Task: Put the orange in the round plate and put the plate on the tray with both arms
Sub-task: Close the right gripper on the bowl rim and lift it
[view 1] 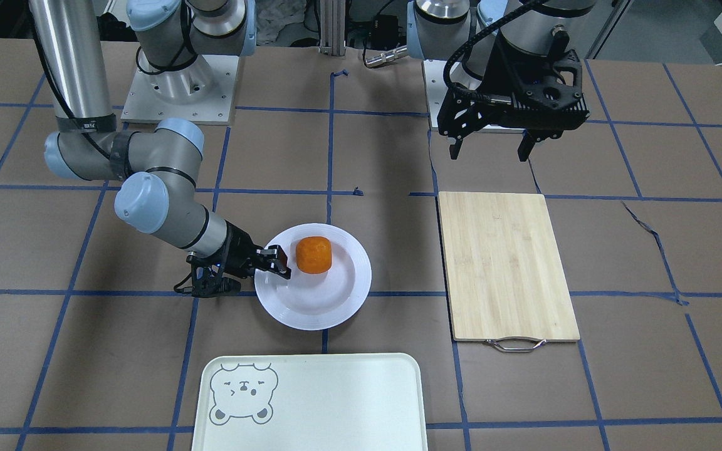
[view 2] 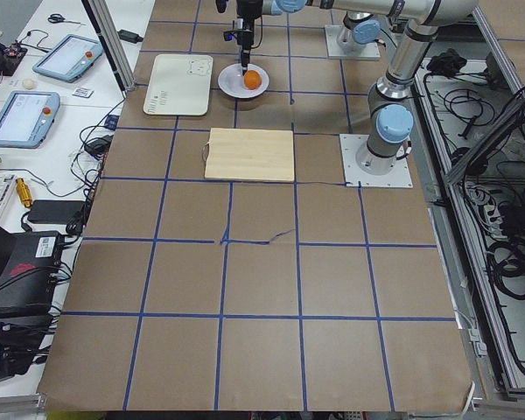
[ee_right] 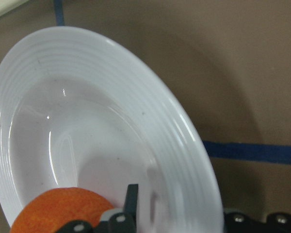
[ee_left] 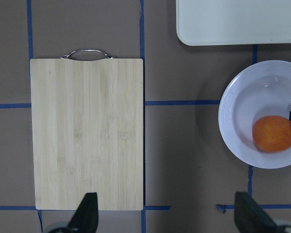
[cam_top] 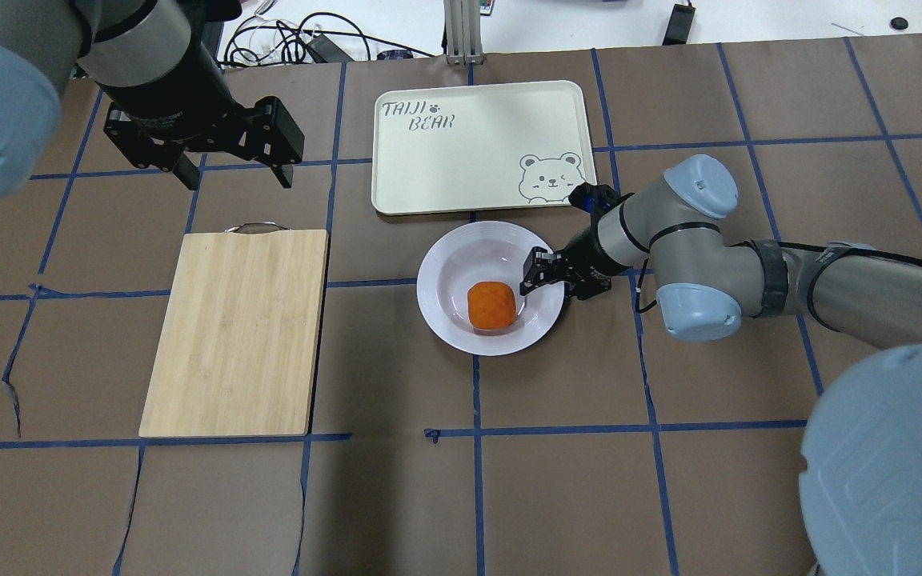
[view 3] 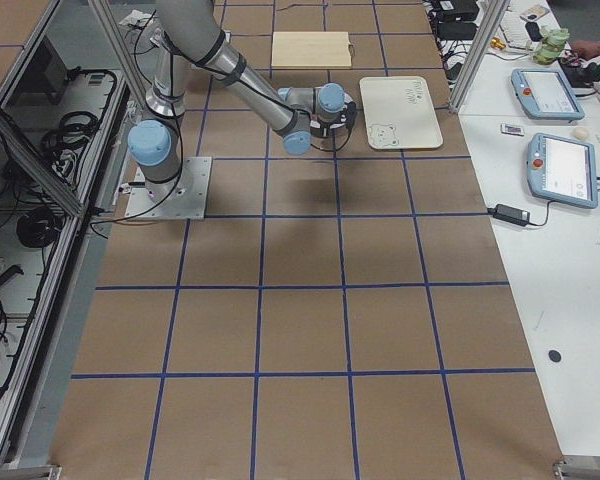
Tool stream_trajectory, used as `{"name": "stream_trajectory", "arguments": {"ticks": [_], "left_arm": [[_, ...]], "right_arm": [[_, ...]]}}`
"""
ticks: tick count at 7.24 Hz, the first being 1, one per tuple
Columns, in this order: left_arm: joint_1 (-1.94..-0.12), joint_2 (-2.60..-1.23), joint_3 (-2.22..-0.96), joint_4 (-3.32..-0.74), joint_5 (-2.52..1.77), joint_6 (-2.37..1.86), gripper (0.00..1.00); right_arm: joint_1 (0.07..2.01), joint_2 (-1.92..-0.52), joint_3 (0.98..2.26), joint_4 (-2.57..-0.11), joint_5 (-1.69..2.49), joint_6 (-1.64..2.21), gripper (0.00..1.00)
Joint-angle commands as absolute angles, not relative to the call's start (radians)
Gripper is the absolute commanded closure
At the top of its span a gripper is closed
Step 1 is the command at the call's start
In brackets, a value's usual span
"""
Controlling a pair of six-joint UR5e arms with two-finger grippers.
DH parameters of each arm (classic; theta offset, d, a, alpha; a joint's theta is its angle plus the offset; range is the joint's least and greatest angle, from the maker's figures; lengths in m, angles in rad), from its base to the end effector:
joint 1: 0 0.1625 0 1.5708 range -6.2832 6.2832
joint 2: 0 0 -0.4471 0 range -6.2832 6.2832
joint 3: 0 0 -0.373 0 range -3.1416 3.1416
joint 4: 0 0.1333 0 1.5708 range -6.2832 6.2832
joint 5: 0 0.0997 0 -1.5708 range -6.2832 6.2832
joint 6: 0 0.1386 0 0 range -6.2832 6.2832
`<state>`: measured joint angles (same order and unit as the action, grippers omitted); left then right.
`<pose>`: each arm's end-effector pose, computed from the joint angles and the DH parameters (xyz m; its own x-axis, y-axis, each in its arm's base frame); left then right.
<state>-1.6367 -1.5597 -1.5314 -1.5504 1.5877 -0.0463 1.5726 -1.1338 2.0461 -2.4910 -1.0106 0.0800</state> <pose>-0.1621 -0.4672 0.4972 -0.9997 0.0185 -0.0136 0.0194 0.9972 -0.0715 0.2079 -0.5177 0.1559 -0.8446 0.0742 -0.5303 0.0659 0.9972 0.0346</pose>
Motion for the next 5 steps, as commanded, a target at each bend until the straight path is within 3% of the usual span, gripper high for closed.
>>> {"name": "stream_trajectory", "arguments": {"ticks": [1,5], "left_arm": [[-1.635,-1.557,-1.532,-1.549,1.586,-0.043,0.00],[-1.635,-1.559,-1.531,-1.549,1.588,-0.043,0.00]], "right_arm": [[1.578,-1.134,2.043,-2.491,-1.031,0.081,0.68],[1.578,-1.141,2.043,-2.488,-1.032,0.084,0.88]]}}
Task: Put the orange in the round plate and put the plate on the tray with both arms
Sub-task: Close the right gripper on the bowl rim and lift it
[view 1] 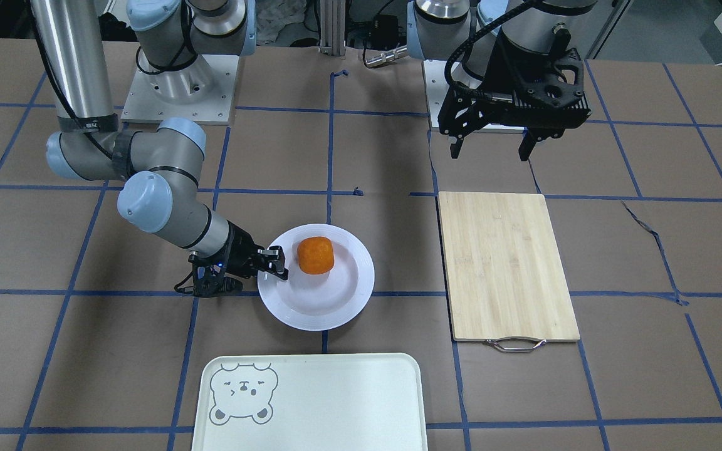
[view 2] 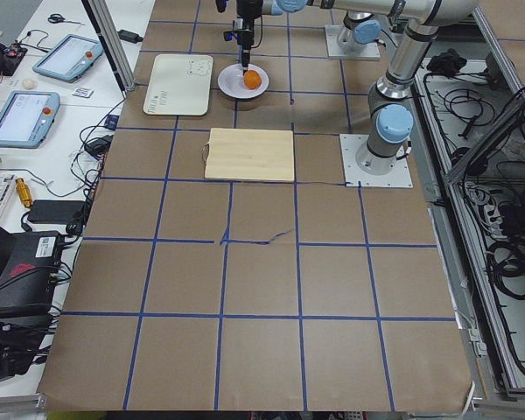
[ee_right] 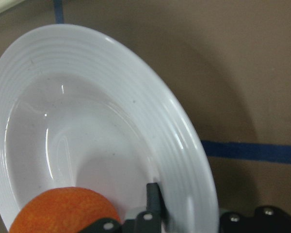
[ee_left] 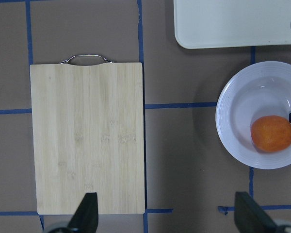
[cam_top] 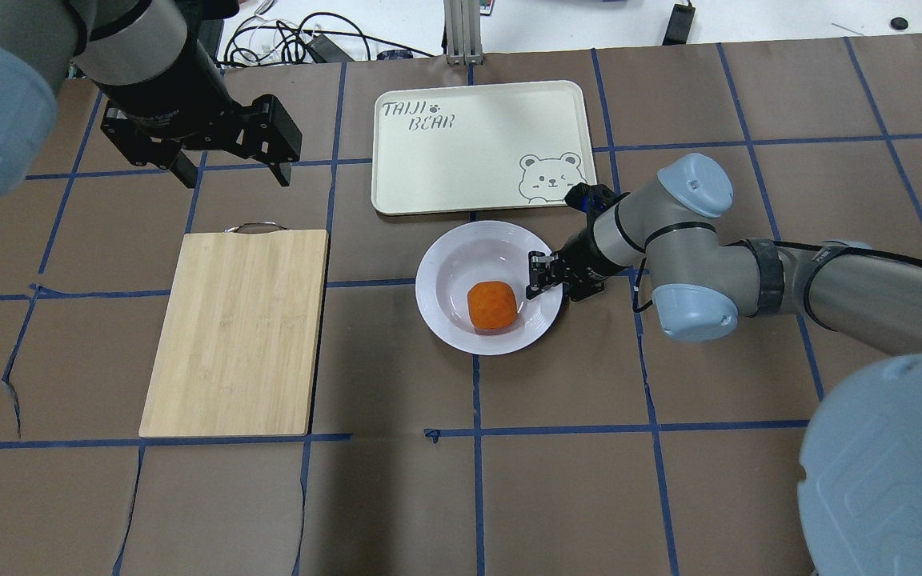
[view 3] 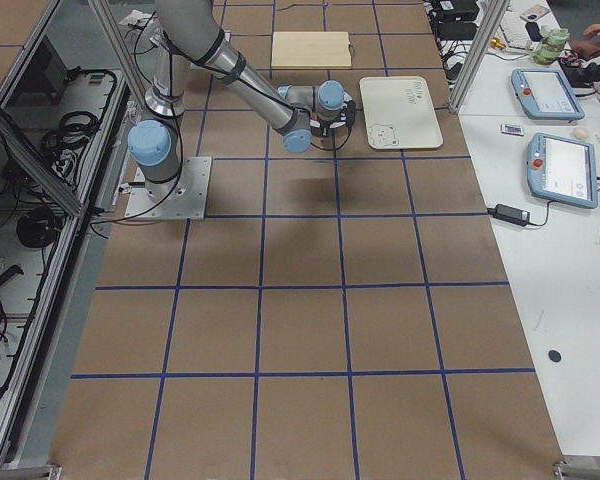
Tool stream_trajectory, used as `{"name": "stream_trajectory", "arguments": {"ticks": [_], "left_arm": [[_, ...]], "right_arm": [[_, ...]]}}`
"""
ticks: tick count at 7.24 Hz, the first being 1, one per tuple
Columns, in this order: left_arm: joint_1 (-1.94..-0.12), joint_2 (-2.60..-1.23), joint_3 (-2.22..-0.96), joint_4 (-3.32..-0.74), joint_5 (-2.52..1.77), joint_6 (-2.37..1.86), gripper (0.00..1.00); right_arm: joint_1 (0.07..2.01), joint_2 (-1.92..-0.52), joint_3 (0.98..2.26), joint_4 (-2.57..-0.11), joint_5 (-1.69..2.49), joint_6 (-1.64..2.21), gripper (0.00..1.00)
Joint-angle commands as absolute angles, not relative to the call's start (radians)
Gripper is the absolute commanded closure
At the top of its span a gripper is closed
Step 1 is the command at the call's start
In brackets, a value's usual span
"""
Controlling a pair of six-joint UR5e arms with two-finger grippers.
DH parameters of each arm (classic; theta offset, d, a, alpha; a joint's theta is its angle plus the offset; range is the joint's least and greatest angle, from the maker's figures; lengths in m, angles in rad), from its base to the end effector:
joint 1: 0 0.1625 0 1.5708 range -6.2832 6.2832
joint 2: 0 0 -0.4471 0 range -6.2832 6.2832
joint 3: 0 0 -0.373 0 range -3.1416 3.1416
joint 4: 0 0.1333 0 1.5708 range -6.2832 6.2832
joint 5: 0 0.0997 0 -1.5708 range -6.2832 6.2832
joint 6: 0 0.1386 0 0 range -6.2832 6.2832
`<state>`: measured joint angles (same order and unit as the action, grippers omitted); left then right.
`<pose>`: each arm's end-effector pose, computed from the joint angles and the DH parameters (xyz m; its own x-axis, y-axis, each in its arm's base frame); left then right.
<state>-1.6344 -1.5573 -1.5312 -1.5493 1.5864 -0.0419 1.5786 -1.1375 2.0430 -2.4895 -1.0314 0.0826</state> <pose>-0.1611 -0.4669 0.4986 -0.9997 0.0206 -0.0124 0.0215 0.9969 -0.0751 0.2085 -0.5176 0.1572 -0.8557 0.0691 -0.5129 0.0630 0.9976 0.0292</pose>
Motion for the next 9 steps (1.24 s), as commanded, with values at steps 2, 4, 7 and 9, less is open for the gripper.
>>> {"name": "stream_trajectory", "arguments": {"ticks": [2,4,7,9], "left_arm": [[-1.637,-1.560,-1.531,-1.549,1.588,-0.044,0.00],[-1.637,-1.562,-1.529,-1.549,1.586,-0.046,0.00],[-1.635,-1.562,-1.528,-1.549,1.586,-0.046,0.00],[-1.635,-1.562,-1.528,-1.549,1.588,-0.046,0.00]], "right_arm": [[1.578,-1.143,2.040,-2.491,-1.028,0.113,0.93],[1.575,-1.158,1.987,-2.476,-1.032,0.120,0.96],[1.571,-1.161,1.910,-2.457,-1.019,0.208,0.96],[1.569,-1.119,1.713,-2.363,-1.023,0.267,0.96]]}}
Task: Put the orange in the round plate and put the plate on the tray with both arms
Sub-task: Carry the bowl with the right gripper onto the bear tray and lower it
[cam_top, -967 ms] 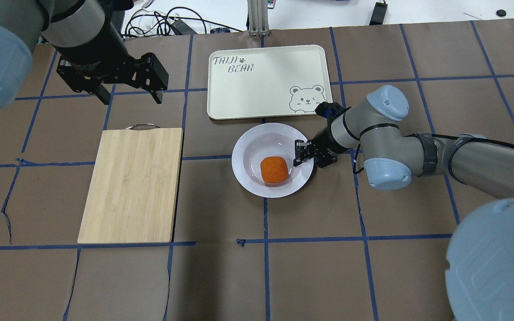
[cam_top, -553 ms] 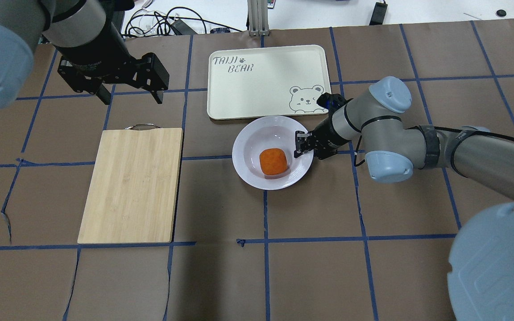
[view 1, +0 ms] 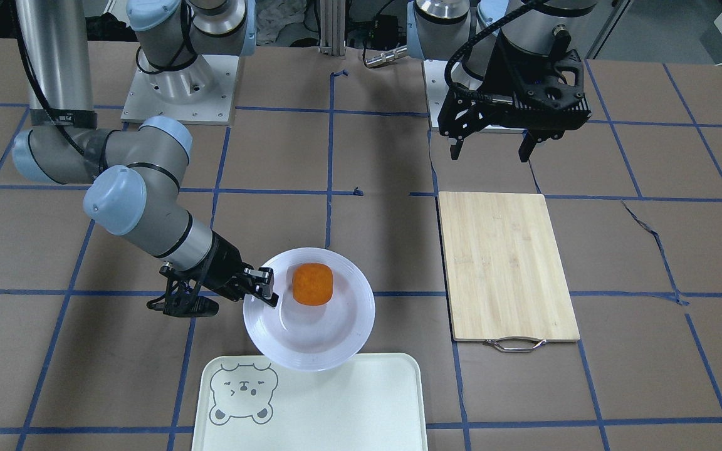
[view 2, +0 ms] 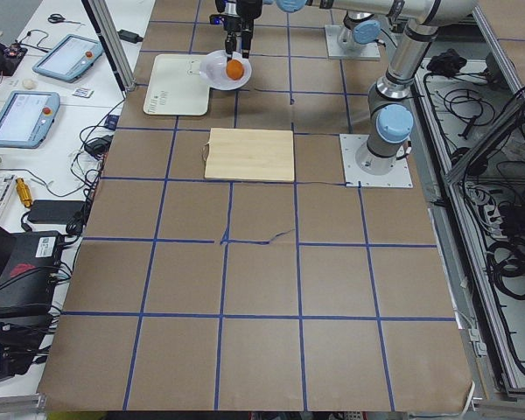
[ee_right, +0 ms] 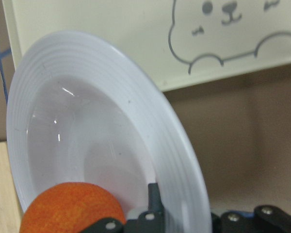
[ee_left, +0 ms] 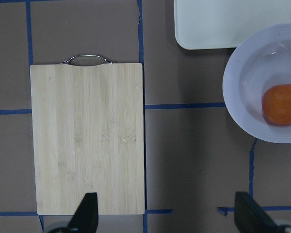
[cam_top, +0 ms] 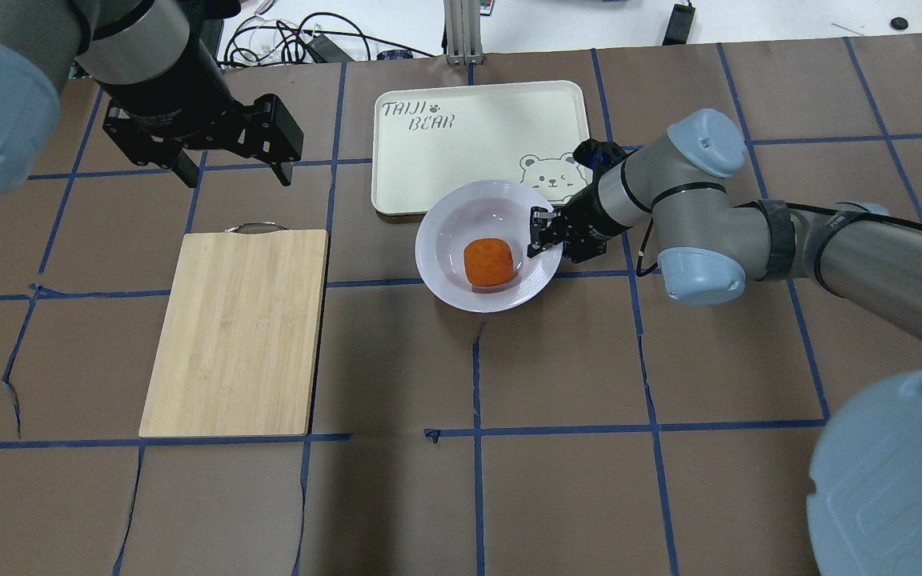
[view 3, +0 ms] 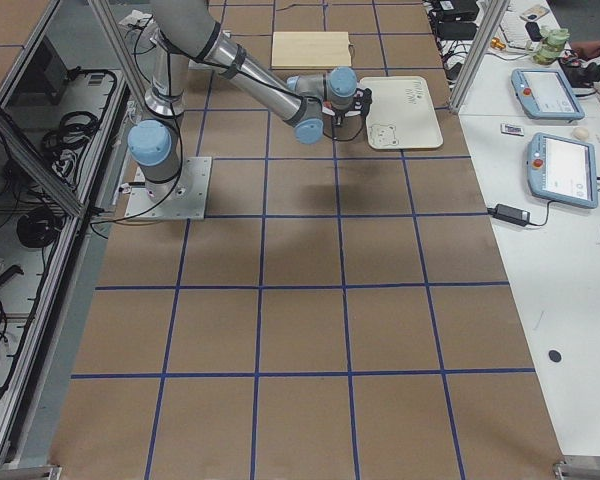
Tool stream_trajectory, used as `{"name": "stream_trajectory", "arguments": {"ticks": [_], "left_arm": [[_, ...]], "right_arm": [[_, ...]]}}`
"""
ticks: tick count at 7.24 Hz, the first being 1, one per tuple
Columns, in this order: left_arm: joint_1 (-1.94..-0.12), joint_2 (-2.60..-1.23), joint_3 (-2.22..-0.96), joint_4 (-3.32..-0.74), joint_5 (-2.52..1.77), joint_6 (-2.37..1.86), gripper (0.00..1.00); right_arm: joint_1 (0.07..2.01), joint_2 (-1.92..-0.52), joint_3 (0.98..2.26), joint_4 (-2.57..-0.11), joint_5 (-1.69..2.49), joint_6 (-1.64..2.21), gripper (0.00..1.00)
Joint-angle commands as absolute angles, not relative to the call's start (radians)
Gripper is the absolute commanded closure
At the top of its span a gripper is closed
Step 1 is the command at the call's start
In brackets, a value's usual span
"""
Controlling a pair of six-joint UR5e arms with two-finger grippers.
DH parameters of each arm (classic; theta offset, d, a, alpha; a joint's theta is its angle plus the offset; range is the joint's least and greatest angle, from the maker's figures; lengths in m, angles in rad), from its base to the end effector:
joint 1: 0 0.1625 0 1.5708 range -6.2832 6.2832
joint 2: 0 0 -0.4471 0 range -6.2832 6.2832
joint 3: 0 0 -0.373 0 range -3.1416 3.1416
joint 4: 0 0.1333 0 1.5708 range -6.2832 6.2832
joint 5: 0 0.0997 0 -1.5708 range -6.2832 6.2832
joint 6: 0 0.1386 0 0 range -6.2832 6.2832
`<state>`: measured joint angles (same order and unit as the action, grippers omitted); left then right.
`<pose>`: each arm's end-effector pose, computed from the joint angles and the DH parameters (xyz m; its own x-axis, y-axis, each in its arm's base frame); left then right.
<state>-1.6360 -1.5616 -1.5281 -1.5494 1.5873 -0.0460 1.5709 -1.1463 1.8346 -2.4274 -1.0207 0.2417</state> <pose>-0.1619 -0.4684 0.4980 -0.9998 0.0181 -0.0131 0.0190 0.9971 -0.0739 0.2058 -0.5903 0.2332 -0.8277 0.1509 -0.5405 0.2039 0.9782 -0.0393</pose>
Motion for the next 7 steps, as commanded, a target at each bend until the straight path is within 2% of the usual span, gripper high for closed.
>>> {"name": "stream_trajectory", "arguments": {"ticks": [1,3,4,7], "left_arm": [[-1.635,-1.562,-1.528,-1.549,1.586,-0.046,0.00],[-1.635,-1.562,-1.528,-1.549,1.586,-0.046,0.00],[-1.635,-1.563,-1.526,-1.549,1.588,-0.046,0.00],[-1.635,-1.565,-1.526,-1.549,1.586,-0.046,0.00]], "right_arm": [[1.568,-1.038,1.563,-2.311,-1.022,0.268,0.96],[1.569,-0.846,1.348,-2.283,-1.014,0.267,0.96],[1.569,-0.791,1.297,-2.284,-1.014,0.265,0.96],[1.568,-0.752,1.293,-2.293,-1.015,0.265,0.94]]}}
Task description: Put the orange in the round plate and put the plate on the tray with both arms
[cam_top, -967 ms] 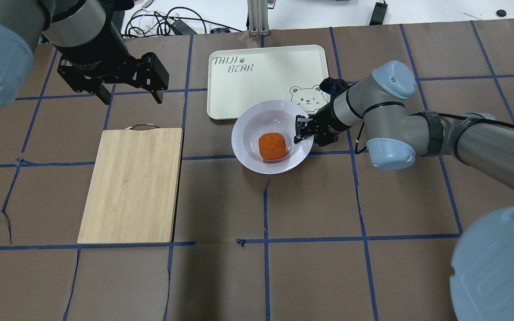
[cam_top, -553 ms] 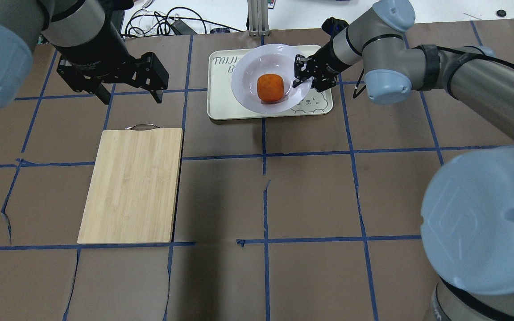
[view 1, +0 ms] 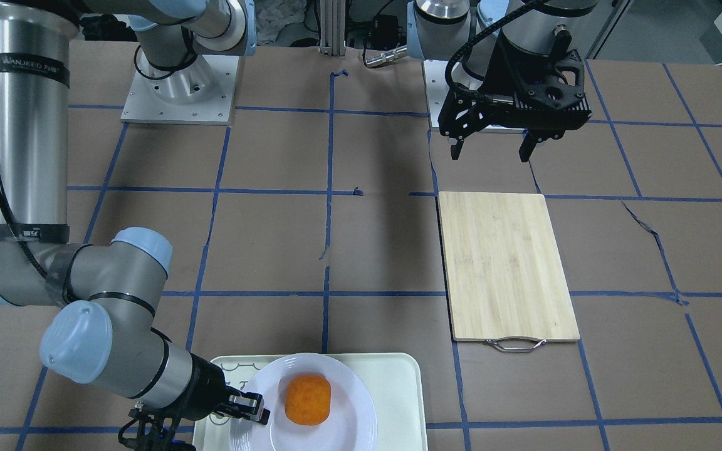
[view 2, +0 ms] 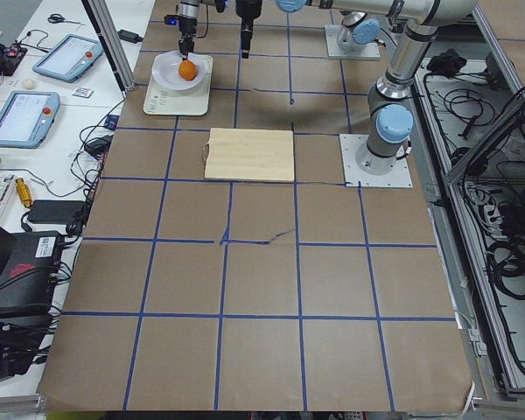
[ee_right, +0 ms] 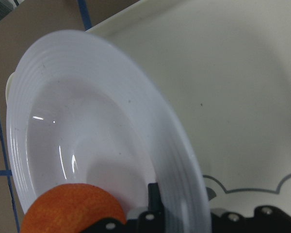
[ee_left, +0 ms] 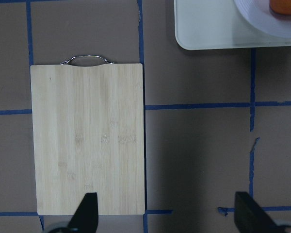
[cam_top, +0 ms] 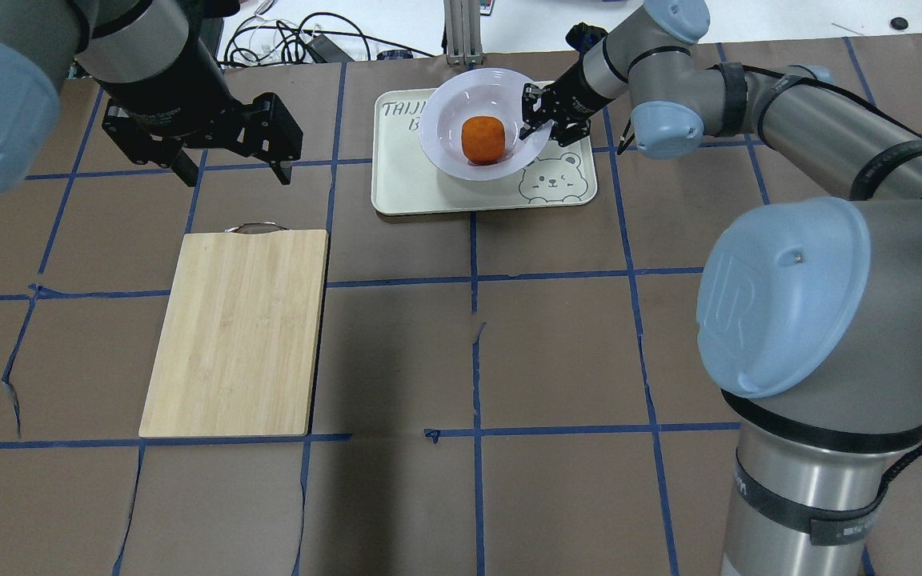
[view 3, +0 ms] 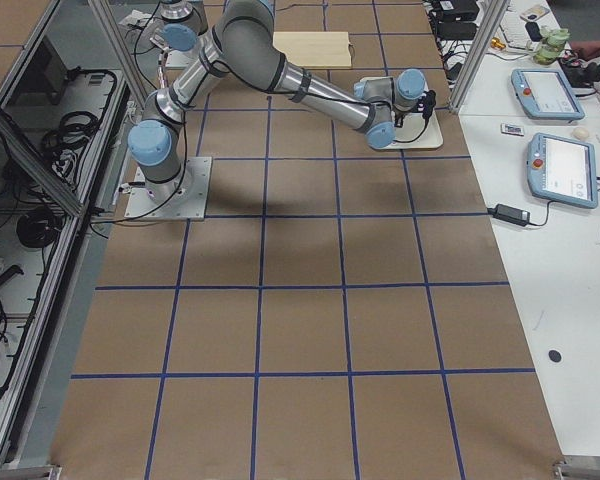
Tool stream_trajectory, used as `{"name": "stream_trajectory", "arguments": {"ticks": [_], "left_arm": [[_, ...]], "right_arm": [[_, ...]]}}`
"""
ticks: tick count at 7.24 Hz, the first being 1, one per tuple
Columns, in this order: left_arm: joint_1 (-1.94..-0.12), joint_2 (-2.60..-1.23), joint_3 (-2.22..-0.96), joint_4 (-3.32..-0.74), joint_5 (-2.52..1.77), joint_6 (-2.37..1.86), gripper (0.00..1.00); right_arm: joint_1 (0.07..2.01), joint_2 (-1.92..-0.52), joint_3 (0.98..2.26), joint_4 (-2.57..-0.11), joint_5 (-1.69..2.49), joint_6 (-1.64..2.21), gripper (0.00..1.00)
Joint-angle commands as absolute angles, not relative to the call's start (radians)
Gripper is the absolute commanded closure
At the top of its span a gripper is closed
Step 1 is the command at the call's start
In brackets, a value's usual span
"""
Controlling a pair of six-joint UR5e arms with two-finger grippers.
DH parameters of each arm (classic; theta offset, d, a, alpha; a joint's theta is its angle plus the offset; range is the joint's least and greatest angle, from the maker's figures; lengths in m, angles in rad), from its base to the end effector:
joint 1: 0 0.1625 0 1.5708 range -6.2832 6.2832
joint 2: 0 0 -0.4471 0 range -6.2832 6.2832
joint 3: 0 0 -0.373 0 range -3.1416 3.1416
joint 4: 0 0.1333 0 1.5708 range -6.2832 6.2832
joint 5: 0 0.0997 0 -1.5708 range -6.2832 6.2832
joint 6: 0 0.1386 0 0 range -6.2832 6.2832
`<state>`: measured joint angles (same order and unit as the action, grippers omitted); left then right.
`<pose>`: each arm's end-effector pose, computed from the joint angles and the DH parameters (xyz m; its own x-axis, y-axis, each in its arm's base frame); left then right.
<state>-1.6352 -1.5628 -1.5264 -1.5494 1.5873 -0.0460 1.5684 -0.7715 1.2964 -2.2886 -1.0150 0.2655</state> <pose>-0.1615 -0.4691 0.4983 -0.9998 0.0173 -0.0131 0.0182 0.9971 -0.0744 0.2046 -0.7642 0.1909 -0.8193 0.1619 -0.5500 0.2252 0.9731 -0.0491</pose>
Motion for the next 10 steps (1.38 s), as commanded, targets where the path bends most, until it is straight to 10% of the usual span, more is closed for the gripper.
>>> {"name": "stream_trajectory", "arguments": {"ticks": [1,2,3,7,10], "left_arm": [[-1.638,-1.565,-1.525,-1.549,1.586,-0.046,0.00],[-1.641,-1.566,-1.525,-1.549,1.586,-0.046,0.00],[-1.643,-1.571,-1.520,-1.549,1.588,-0.045,0.00],[-1.637,-1.568,-1.519,-1.549,1.588,-0.041,0.00],[-1.576,-1.562,-1.514,-1.511,1.597,0.105,0.00]], "right_arm": [[1.568,-0.752,1.293,-2.293,-1.017,0.267,0.80],[1.568,-0.756,1.293,-2.295,-1.028,0.268,0.21],[1.568,-0.758,1.292,-2.295,-1.034,0.284,0.03],[1.523,-0.866,1.261,-2.277,-1.309,0.104,0.00],[1.526,-1.143,1.261,-1.786,-1.550,0.023,0.00]]}}
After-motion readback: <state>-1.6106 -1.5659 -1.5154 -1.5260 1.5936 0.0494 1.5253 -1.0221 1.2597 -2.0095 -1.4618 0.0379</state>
